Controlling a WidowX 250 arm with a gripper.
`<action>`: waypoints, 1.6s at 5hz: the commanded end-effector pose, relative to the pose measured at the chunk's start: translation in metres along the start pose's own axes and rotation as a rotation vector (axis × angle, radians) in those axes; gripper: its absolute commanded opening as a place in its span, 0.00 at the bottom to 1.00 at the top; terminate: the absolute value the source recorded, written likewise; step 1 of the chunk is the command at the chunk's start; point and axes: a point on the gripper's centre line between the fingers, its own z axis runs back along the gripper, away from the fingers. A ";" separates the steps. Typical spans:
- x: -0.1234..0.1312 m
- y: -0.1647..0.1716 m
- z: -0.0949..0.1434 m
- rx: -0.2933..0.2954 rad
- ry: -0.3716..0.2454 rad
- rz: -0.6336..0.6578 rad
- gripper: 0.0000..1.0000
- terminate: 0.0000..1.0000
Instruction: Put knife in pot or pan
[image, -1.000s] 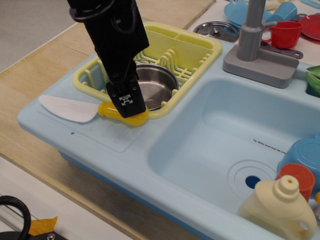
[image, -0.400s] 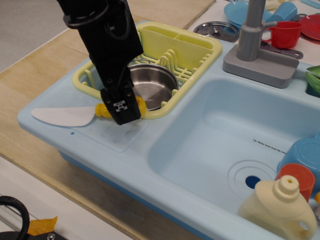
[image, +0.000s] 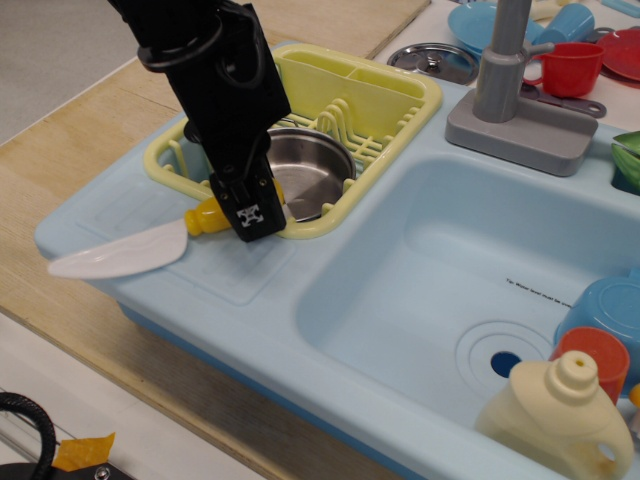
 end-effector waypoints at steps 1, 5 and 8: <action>0.004 0.007 0.001 -0.001 0.004 -0.009 0.00 0.00; 0.059 0.063 0.014 0.003 0.116 -0.081 1.00 0.00; 0.059 0.061 0.009 -0.017 0.116 -0.005 1.00 1.00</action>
